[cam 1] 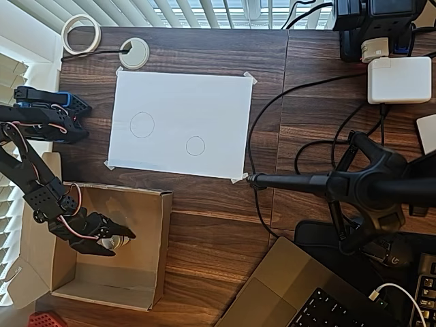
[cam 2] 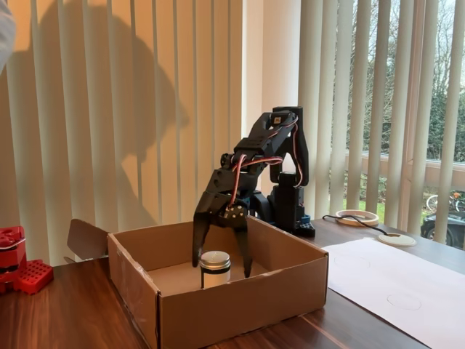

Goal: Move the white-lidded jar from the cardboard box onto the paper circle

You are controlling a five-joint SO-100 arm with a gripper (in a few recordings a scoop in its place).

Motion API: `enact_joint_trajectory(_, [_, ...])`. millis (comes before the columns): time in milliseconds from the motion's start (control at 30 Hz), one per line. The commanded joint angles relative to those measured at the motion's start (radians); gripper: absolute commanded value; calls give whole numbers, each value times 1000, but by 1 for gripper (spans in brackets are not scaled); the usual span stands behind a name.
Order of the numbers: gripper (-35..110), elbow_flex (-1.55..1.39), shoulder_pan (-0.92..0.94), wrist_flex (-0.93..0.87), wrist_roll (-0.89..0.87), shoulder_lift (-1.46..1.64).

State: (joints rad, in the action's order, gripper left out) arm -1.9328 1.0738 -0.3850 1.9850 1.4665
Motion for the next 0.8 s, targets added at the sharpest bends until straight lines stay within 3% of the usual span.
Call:
enact_joint_trajectory(0, [52,129,25,8,-29,112])
enact_joint_trajectory(767, [47,9,54,-11,29,51])
